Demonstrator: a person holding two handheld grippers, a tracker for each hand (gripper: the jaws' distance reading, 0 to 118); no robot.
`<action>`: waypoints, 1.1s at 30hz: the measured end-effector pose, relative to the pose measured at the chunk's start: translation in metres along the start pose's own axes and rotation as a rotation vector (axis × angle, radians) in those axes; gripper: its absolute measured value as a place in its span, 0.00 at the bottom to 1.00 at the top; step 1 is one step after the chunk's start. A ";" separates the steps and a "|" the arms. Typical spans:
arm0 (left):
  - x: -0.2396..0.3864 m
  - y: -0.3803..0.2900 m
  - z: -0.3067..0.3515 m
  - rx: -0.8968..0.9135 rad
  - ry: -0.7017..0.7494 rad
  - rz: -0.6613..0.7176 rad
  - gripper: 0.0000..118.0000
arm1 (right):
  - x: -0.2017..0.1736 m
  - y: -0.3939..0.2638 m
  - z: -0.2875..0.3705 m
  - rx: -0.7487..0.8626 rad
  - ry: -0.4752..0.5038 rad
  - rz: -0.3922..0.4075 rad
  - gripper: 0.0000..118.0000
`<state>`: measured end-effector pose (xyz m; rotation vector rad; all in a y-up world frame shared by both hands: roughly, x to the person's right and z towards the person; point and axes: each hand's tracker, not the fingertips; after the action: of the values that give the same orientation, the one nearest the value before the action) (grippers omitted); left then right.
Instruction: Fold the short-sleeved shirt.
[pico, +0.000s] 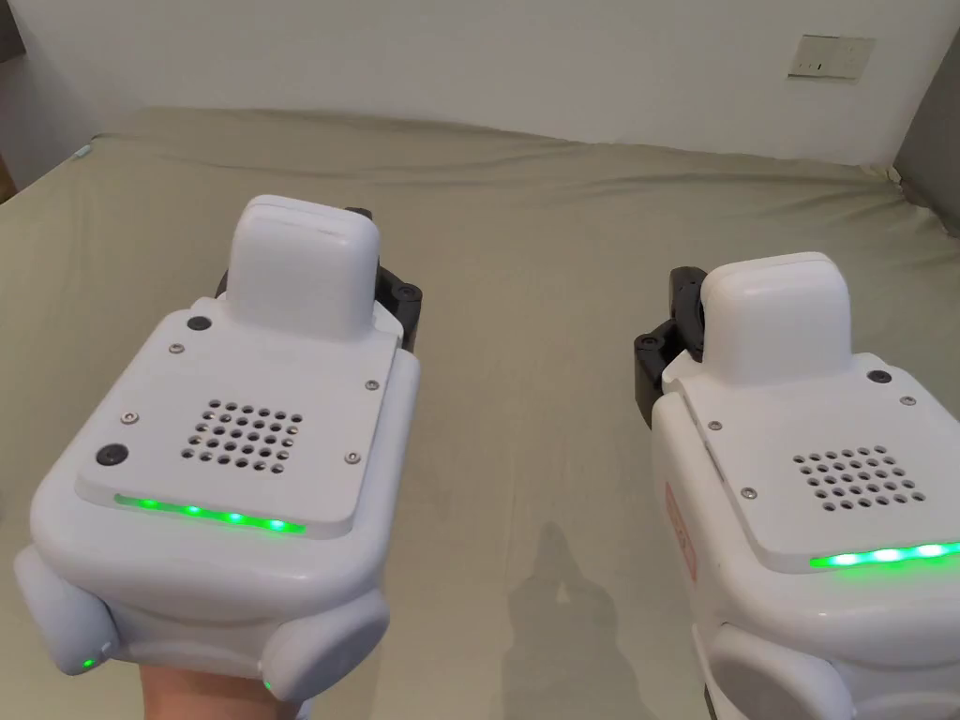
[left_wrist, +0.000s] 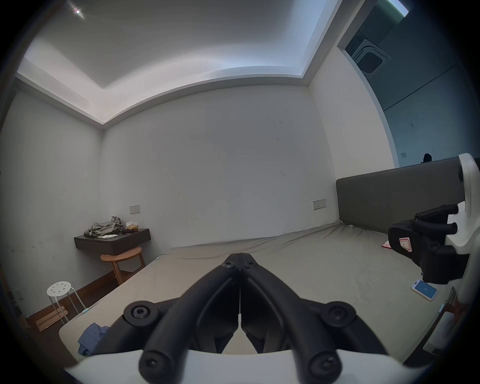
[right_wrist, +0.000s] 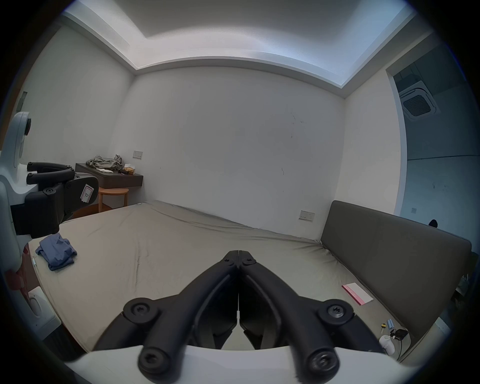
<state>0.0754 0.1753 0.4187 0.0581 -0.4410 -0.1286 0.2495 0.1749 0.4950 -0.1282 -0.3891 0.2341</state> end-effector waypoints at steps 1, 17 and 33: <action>0.000 0.000 0.000 -0.001 -0.002 0.001 0.00 | 0.000 0.000 0.000 -0.002 0.000 0.000 0.02; -0.007 -0.008 -0.010 -0.029 0.010 -0.009 1.00 | 0.007 -0.007 -0.007 0.006 -0.029 0.046 0.90; -0.013 -0.006 -0.009 -0.038 0.038 0.016 1.00 | 0.010 0.026 -0.017 -0.268 -0.085 -0.108 0.91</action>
<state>0.0668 0.1712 0.4044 0.0199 -0.4006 -0.1200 0.2596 0.2010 0.4781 -0.3603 -0.5095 0.0795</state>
